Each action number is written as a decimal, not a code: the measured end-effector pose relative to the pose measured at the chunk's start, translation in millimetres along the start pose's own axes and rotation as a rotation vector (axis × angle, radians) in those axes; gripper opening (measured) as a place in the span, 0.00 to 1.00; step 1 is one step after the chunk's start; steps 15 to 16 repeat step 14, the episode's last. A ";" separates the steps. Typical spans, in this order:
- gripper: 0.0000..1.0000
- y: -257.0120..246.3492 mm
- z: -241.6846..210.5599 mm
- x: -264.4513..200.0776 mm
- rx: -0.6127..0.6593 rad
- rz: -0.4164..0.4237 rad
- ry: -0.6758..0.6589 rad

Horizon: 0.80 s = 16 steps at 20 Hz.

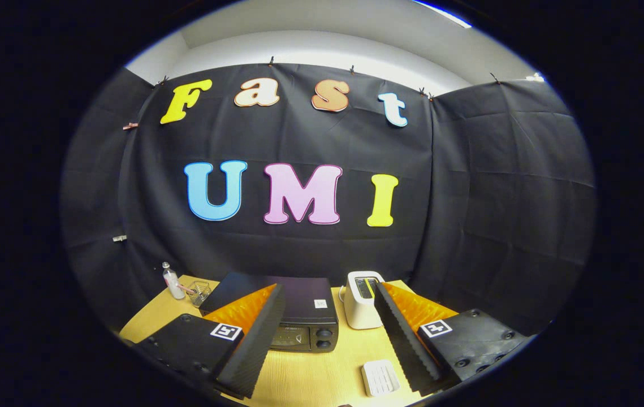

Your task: Open the toaster oven, put the food inside, and close the toaster oven door.

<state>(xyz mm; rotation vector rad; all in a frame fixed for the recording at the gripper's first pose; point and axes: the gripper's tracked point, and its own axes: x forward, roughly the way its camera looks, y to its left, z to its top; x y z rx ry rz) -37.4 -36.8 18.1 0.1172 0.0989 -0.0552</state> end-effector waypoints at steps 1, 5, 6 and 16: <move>0.98 -0.4 -0.8 -1.9 0.010 -0.002 -0.001; 0.97 -5.2 1.3 -5.1 0.030 -0.012 -0.009; 0.97 -5.9 2.7 -5.3 0.031 -0.015 -0.012; 0.97 -10.5 11.9 -9.2 0.039 -0.019 -0.027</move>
